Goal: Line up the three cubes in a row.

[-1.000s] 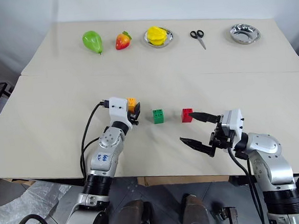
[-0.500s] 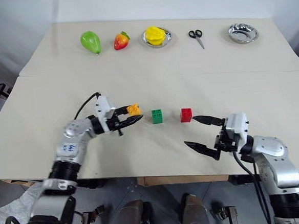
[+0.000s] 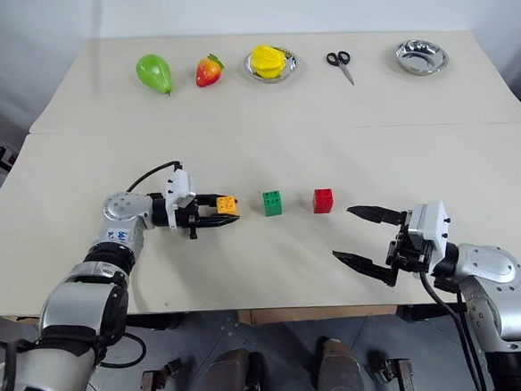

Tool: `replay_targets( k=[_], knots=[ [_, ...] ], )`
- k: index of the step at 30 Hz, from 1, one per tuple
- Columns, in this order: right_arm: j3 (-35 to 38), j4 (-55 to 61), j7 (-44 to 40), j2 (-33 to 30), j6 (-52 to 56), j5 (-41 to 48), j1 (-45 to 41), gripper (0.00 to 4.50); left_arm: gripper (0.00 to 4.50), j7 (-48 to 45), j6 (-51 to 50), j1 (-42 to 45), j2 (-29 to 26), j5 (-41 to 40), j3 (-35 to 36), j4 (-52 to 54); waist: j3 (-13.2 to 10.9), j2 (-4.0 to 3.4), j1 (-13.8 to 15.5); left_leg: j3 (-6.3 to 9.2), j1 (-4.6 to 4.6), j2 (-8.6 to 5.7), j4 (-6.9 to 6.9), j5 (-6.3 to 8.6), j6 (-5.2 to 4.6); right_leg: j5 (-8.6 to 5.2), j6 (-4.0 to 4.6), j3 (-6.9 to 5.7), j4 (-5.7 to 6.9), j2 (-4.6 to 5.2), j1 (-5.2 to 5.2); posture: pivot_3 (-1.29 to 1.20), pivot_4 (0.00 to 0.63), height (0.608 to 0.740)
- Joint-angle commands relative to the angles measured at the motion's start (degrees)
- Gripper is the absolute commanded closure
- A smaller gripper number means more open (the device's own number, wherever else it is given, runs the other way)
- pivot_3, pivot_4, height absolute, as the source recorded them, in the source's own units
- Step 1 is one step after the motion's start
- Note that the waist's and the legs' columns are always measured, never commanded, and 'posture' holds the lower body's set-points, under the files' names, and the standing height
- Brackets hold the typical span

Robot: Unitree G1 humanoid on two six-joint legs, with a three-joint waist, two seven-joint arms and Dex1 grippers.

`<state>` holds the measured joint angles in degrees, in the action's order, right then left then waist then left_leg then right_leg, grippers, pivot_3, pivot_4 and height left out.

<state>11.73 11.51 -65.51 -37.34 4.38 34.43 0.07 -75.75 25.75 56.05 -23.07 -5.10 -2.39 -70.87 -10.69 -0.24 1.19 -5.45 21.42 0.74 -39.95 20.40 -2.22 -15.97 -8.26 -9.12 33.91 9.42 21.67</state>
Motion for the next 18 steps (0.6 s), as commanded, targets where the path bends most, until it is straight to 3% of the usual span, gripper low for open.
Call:
replay_targets(
  k=[1, 2, 10, 18],
  knots=[
    [1.8, 2.2, 0.2, -0.4, 0.3, 1.3, 0.8, 0.0, 2.98, 1.6, 0.3, 1.3, -0.7, 1.9, 0.6, -1.9, 0.0, 0.0, 0.0, 0.01, 0.0, 0.0, 0.0, 0.0, 0.0, 0.0, 0.0, 0.0, 0.0, 0.0, 0.0, 0.0, 0.15, 0.74],
    [1.9, 2.3, 0.3, -0.5, 0.4, 1.4, 0.9, 0.0, 2.98, 2.6, 0.0, 1.7, -0.6, 2.3, 0.6, -2.2, 0.0, 0.0, 0.0, 0.01, 0.0, 0.0, 0.0, 0.0, 0.0, 0.0, 0.0, 0.0, 0.0, 0.0, 0.0, 0.0, 0.15, 0.74],
    [2.2, 3.1, 0.6, -0.8, 1.1, 1.8, 1.5, 0.0, 0.5, 0.7, 0.8, 1.3, -1.6, 2.4, 2.1, -1.8, 0.0, 0.0, 0.0, 0.08, 0.0, 0.0, -0.01, 0.01, -0.02, 0.0, -0.01, 0.02, 0.01, 0.0, 0.02, 0.0, 0.15, 0.74],
    [1.1, 1.7, 0.2, -0.6, 1.2, 1.6, -0.6, 0.0, 0.5, 0.9, 0.0, 0.0, -4.4, 3.2, 2.9, -1.6, 0.0, 0.0, 0.1, 0.08, 0.01, 0.0, -0.01, 0.01, -0.03, 0.0, -0.01, 0.02, 0.02, 0.0, 0.03, 0.0, 0.15, 0.74]
  ],
)
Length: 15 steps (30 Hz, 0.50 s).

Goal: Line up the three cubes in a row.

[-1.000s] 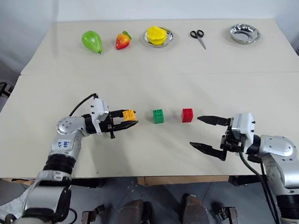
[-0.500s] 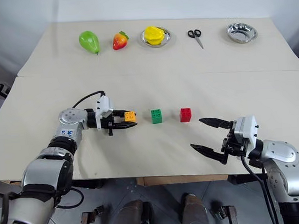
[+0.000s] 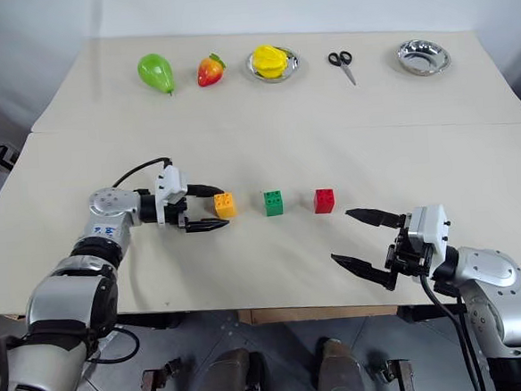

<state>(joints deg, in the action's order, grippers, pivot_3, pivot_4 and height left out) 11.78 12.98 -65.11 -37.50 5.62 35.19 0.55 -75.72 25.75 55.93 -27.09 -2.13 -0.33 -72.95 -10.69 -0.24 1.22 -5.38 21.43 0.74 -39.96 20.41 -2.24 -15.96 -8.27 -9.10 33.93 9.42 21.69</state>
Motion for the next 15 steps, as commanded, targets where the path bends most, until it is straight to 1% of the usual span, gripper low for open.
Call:
replay_targets(
  k=[1, 7, 15],
  knots=[
    [0.8, 0.0, -0.3, -0.3, -0.1, 0.7, -1.5, 0.0, 0.5, 1.4, -0.1, 0.2, -0.3, 0.3, 0.9, 0.4, 0.0, 0.0, 0.1, 0.01, 0.0, 0.0, -0.01, 0.0, 0.0, 0.0, 0.0, -0.01, 0.0, 0.0, -0.01, 0.0, 0.15, 0.74],
    [-0.1, -0.9, -0.5, 0.1, 0.0, 0.3, -3.3, 0.0, 0.5, 4.3, -0.8, 0.5, 0.7, 0.8, 1.1, 0.2, 0.0, 0.0, 0.2, 0.01, 0.0, -0.01, -0.01, 0.0, -0.01, 0.0, 0.0, -0.01, 0.01, 0.01, -0.01, 0.0, 0.15, 0.74],
    [0.0, -0.9, -0.6, -0.1, 0.2, 0.4, -3.4, 0.0, 0.5, 7.3, -0.8, 0.7, -0.1, 2.1, 0.5, 0.0, 0.0, 0.0, 0.1, 0.0, -0.01, -0.01, -0.05, 0.0, -0.01, 0.0, 0.0, 0.0, 0.06, 0.01, -0.02, 0.0, 0.15, 0.74]
  ],
)
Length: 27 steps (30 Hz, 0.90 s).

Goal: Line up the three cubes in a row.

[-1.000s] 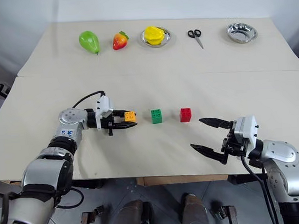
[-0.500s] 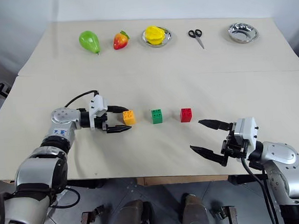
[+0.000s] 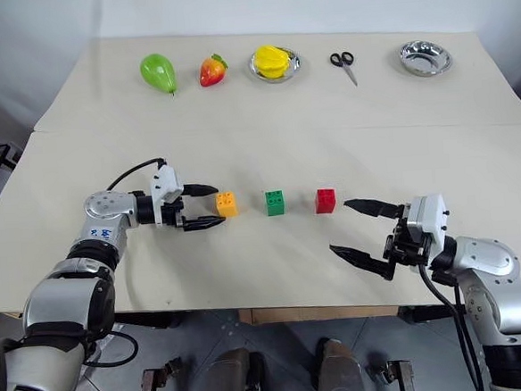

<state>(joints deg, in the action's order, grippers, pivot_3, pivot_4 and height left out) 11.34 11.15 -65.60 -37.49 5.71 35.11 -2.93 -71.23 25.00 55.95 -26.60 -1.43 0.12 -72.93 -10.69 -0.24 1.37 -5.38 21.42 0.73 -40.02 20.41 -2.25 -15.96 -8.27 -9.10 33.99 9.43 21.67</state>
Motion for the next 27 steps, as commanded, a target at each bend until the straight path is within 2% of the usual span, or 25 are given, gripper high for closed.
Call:
replay_targets(
  k=[1, 8, 12, 16, 19, 24, 27],
  knots=[
    [0.4, 1.0, -0.1, 0.0, 0.1, 0.4, 0.2, 0.0, 0.5, 3.9, -0.2, 0.8, -0.9, 1.7, 0.1, -0.1, 0.0, 0.0, 0.0, 0.0, 0.0, 0.0, 0.0, 0.0, 0.0, 0.0, 0.0, 0.0, 0.0, 0.0, 0.0, 0.0, 0.15, 0.74],
    [-0.2, 1.5, 0.0, 0.6, 0.2, 0.4, 0.6, 0.0, 0.5, 2.7, 0.2, 0.5, -1.9, 1.1, 0.9, 0.1, 0.0, 0.0, -0.2, -0.01, -0.04, 0.01, -0.01, -0.01, 0.0, 0.0, 0.0, 0.03, 0.05, 0.0, 0.0, 0.0, 0.15, 0.74],
    [-0.4, 1.5, -0.4, 0.3, 0.3, 0.7, 0.7, 0.0, 0.5, -7.8, 0.6, -0.6, -3.7, -1.4, 2.1, 1.9, 0.0, 0.0, -0.4, -0.02, -0.03, 0.02, 0.01, -0.01, 0.0, 0.0, 0.0, 0.03, 0.04, 0.0, 0.03, 0.0, 0.15, 0.74],
    [0.5, 0.0, -2.8, -1.4, 0.0, 0.9, 0.5, 0.0, 0.5, -18.5, -0.5, -2.6, -7.9, -4.0, 3.0, 5.4, 0.0, 0.0, -1.1, -0.11, 0.05, 0.02, 0.05, 0.0, 0.0, 0.0, 0.0, 0.03, 0.02, -0.01, 0.14, 0.0, 0.15, 0.74],
    [2.5, -3.5, -5.1, -2.8, -0.8, 1.4, -1.1, 0.0, 0.5, -21.1, -3.9, -7.1, -12.7, -8.7, 3.7, 10.8, 0.0, 0.0, -1.6, -0.04, 0.06, 0.02, 0.04, 0.0, -0.01, 0.0, 0.0, 0.04, 0.03, 0.0, 0.15, 0.0, 0.15, 0.74],
    [4.9, -8.3, -8.5, -5.0, 0.2, 2.3, -3.4, 0.0, 0.5, -21.3, -12.4, -19.3, -20.1, -17.4, 5.8, 25.9, 0.0, -0.04, -1.8, -0.04, 0.02, 0.12, 0.06, 0.0, 0.0, 0.0, 0.01, 0.11, 0.05, 0.0, 0.16, 0.0, 0.15, 0.74],
    [5.3, -11.1, -10.5, -5.8, -0.6, 2.0, -5.2, 0.0, 0.5, -17.9, -17.1, -27.0, -22.1, -22.7, 10.7, 36.4, 0.0, -0.04, -1.6, -0.02, 0.02, 0.24, 0.06, 0.01, -0.01, 0.0, 0.01, 0.14, 0.07, 0.05, 0.17, 0.0, 0.15, 0.74]
  ],
)
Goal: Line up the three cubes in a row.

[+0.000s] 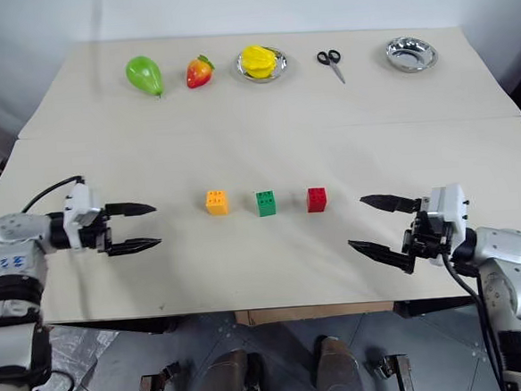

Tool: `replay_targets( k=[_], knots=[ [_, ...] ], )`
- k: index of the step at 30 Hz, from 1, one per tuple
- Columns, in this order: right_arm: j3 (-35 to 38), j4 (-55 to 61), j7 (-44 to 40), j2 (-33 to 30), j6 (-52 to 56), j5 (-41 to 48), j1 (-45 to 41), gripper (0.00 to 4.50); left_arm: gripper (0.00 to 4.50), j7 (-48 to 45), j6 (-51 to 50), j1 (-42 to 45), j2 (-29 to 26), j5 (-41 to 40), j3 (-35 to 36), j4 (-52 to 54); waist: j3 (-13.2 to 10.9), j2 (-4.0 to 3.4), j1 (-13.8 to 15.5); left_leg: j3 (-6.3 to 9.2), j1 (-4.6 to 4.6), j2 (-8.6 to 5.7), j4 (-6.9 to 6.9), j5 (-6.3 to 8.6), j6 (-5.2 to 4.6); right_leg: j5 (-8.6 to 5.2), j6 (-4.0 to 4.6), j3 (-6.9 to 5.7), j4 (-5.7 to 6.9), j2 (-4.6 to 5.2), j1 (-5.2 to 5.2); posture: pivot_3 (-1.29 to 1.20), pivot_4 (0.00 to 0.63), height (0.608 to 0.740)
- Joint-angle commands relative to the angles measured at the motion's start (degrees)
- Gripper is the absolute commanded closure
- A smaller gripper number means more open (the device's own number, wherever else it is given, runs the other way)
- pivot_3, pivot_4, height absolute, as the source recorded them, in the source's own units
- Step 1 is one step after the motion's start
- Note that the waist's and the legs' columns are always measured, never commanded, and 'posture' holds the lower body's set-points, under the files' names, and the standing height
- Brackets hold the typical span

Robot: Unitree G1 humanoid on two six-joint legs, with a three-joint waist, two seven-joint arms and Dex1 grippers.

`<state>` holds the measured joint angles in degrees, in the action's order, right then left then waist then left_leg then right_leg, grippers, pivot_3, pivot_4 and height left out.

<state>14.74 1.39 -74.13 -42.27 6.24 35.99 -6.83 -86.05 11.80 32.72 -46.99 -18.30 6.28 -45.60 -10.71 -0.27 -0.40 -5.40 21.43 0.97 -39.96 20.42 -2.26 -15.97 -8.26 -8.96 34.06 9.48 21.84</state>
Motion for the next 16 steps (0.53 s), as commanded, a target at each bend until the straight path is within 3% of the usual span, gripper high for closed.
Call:
replay_targets(
  k=[1, 9, 16],
  knots=[
    [1.8, -2.4, -2.6, -1.2, -1.3, 0.7, -2.1, 0.0, 0.5, -1.0, -5.3, -5.8, -2.0, -7.3, 6.2, 12.4, 0.0, 0.0, 0.4, 0.01, 0.0, 0.04, -0.01, 0.0, -0.01, 0.0, 0.0, 0.01, 0.02, 0.02, -0.01, 0.0, 0.15, 0.74],
    [0.6, -7.6, -6.1, -1.3, -2.2, -1.0, -6.5, 0.0, 0.5, 8.6, -12.0, -15.6, -1.1, -11.0, 12.5, 29.1, 0.0, -0.03, 0.3, 0.05, -0.09, -0.01, 0.0, 0.01, -0.01, 0.0, 0.0, -0.01, 0.02, 0.11, -0.11, 0.0, 0.15, 0.74],
    [-0.5, -9.9, -7.0, -0.3, -3.1, -2.5, -7.7, 0.0, 0.5, 12.9, -6.7, -18.6, 1.5, -7.4, 12.4, 28.5, 0.0, -0.07, 0.2, -0.03, -0.12, -0.04, 0.03, 0.01, 0.0, 0.0, 0.0, 0.0, 0.0, 0.08, -0.11, 0.0, 0.15, 0.74]
  ],
)
